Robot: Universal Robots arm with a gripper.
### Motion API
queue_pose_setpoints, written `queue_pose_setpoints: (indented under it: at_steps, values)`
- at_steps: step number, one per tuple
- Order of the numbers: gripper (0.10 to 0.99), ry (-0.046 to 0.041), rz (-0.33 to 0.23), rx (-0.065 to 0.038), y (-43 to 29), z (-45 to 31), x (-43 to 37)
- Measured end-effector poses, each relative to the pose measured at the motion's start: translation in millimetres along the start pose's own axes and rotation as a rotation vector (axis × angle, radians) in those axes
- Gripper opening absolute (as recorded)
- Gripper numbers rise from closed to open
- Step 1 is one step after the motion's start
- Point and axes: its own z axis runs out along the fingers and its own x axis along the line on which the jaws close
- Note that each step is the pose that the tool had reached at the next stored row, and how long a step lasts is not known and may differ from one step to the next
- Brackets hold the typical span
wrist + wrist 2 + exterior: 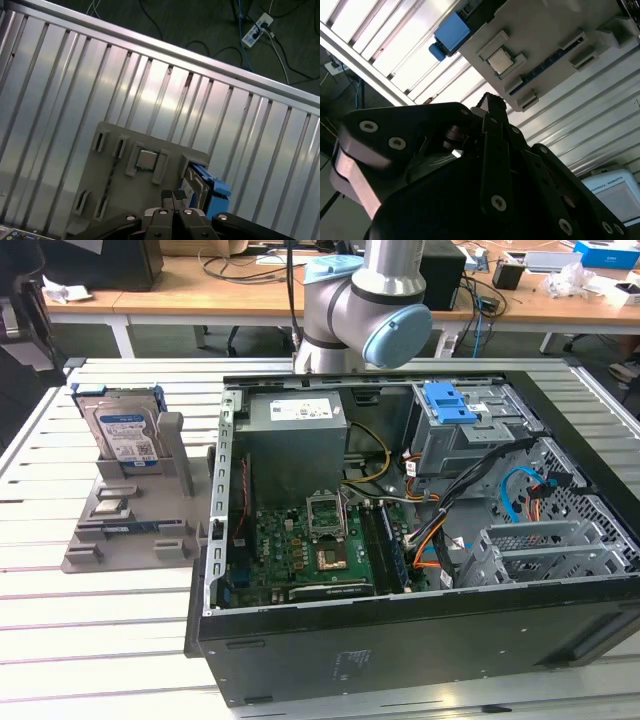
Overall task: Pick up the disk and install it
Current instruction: 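Pick up the disk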
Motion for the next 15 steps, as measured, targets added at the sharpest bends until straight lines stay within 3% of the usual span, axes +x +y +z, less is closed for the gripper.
queue_pose_setpoints:
  at_steps: [15]
  values:
    - [0.106,-0.0096,0.260,0.006,0.0,1.1,0.0]
